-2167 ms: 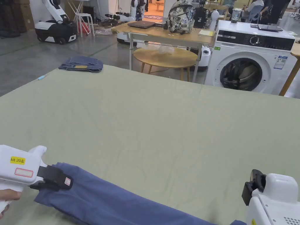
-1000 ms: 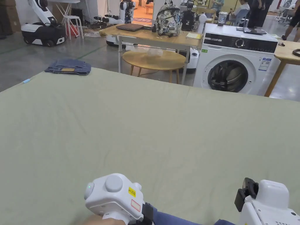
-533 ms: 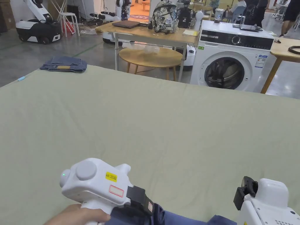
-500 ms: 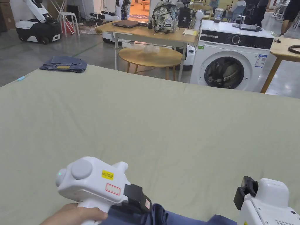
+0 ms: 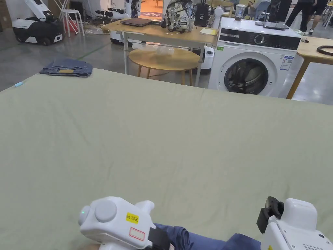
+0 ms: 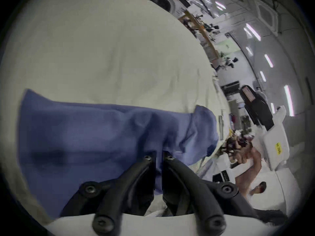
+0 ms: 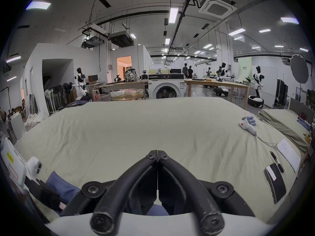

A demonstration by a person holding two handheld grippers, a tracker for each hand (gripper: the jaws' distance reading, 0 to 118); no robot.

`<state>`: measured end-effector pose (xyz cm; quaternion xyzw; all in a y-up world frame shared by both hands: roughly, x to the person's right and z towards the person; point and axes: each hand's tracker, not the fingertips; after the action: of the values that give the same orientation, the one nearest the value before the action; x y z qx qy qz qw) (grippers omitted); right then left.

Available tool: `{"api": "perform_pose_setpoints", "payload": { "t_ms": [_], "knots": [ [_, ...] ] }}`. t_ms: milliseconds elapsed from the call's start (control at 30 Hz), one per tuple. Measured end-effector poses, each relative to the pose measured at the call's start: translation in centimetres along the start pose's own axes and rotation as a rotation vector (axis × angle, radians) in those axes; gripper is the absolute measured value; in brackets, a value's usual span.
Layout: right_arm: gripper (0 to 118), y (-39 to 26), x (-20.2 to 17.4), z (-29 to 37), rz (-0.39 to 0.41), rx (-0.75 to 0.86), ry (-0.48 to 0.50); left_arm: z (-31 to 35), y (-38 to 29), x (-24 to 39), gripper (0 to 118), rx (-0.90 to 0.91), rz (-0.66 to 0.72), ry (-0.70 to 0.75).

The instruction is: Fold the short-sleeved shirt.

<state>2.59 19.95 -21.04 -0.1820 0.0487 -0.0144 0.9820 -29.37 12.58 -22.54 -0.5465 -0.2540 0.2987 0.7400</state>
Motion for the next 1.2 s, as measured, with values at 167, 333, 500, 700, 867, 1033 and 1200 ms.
{"api": "perform_pose_setpoints", "payload": {
  "t_ms": [167,333,500,700,867,1033,1200],
  "knots": [
    [0,-0.1,0.3,0.0,0.004,-0.004,-0.005,-4.0,-0.6,-0.6,0,-0.031,-0.004,0.042],
    [0,-0.1,0.6,0.2,0.0,-0.003,-0.013,-4.6,-1.0,-1.1,0,0.008,-0.013,0.043],
    [0,0.0,0.7,0.2,-0.006,0.001,-0.013,-3.7,-0.7,-0.7,0,0.006,-0.037,0.04],
    [0,0.3,0.5,0.5,-0.001,0.027,-0.006,3.4,-0.3,-0.8,5,0.134,-0.028,-0.04],
    [0,0.7,0.4,0.6,0.007,0.04,-0.002,10.2,-0.1,-4.4,50,0.222,-0.013,-0.004],
    [0,0.7,0.3,0.5,0.002,0.034,0.0,12.5,-0.7,-8.4,69,0.195,0.038,0.053],
    [0,0.5,0.2,0.3,0.002,0.019,0.001,11.5,-1.3,-12.7,69,0.173,0.109,0.029]
  ]
}}
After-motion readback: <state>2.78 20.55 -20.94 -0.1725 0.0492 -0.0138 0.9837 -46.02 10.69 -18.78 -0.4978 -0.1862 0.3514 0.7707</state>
